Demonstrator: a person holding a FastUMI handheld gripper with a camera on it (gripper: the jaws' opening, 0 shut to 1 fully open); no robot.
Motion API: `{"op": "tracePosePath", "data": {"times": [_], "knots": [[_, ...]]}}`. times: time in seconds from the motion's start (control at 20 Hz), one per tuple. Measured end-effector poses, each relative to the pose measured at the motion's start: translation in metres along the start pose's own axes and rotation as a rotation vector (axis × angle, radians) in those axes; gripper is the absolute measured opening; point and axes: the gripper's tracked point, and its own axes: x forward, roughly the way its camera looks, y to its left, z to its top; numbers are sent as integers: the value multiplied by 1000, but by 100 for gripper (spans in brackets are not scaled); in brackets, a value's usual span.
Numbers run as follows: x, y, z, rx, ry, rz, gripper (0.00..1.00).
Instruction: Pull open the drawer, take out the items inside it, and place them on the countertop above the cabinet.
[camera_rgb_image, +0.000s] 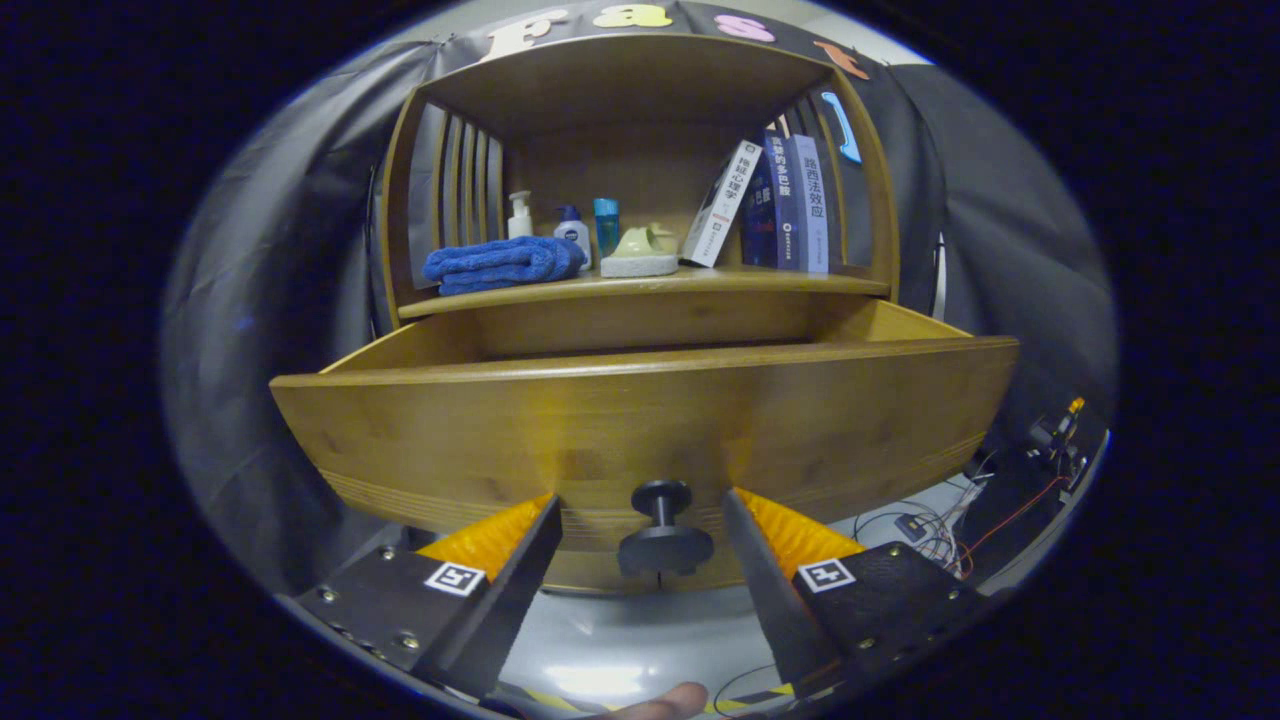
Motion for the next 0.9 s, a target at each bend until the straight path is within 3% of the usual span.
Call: {"op": "tracePosePath", "data": {"times": [0.2, 0.9], "knots": [[20, -2, 4, -93, 47, -33, 98], [91, 5, 29, -102, 28, -56, 99]]}}
